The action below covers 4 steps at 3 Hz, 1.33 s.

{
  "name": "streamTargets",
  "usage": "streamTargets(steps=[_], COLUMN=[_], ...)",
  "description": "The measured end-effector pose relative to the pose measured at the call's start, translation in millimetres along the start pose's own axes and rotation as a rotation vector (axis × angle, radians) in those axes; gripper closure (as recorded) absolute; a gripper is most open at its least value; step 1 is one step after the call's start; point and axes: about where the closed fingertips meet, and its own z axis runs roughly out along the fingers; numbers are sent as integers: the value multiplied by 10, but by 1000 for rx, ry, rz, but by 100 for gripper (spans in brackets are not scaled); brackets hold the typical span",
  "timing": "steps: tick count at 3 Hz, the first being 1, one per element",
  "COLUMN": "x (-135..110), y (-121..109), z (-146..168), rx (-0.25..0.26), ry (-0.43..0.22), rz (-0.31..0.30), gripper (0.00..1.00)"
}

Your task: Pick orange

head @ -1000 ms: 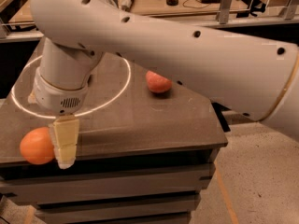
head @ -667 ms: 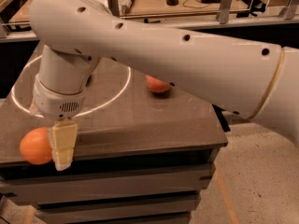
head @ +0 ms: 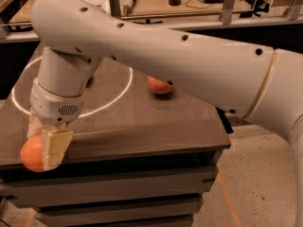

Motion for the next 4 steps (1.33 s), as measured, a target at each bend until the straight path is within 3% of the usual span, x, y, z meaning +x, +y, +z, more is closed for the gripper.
streamTargets(steps=[1,2,3,4], x=[-53,27,476,887], y=[17,-39,-346,-553], z=[-52,-273,-740,-1009], rx=[-29,-48,7,61], ry=[-30,-112,-168,-186], rz=[8,23,100,159], gripper=[80,99,100,100])
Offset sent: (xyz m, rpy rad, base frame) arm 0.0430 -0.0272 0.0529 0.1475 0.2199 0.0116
